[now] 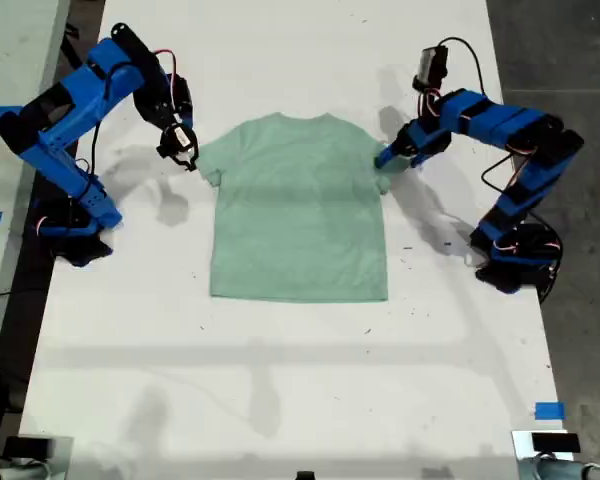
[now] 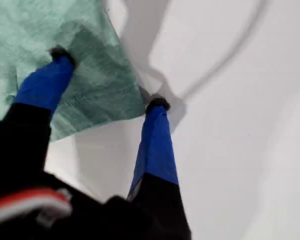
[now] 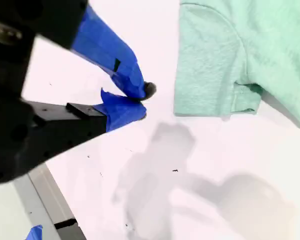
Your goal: Fold tshirt
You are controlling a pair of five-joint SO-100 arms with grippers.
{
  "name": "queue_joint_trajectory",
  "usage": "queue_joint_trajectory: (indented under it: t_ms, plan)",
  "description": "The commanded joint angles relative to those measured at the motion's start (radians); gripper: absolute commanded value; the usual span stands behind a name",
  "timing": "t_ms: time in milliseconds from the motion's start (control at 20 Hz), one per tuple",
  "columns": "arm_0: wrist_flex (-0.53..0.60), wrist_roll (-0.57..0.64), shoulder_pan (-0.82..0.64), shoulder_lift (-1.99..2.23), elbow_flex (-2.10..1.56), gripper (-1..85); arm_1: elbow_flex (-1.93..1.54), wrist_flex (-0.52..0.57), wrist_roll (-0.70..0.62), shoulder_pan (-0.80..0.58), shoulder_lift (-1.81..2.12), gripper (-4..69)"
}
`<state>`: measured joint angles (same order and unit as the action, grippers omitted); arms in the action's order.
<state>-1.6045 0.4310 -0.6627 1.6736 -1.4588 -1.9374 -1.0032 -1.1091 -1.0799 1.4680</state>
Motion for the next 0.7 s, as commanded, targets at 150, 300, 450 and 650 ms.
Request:
queue_joint_trajectory:
  t_ms: [150,300,450,650]
  plan:
    - [-0.002,0.011,0.017,-0.002,0.064,0.1,0.087,-0.009,-0.02,-0.012,-0.063,-0.8]
    - [0.0,0.011,0.02,-0.002,0.064,0.1,0.109,-0.043,-0.014,-0.005,-0.028,-0.9]
    - [-0.002,0.011,0.021,-0.003,0.063,0.1,0.187,-0.161,0.015,0.031,0.066,-1.0]
    - [0.0,0.009,0.026,-0.006,0.063,0.1,0.344,-0.299,0.17,0.137,0.202,-1.0]
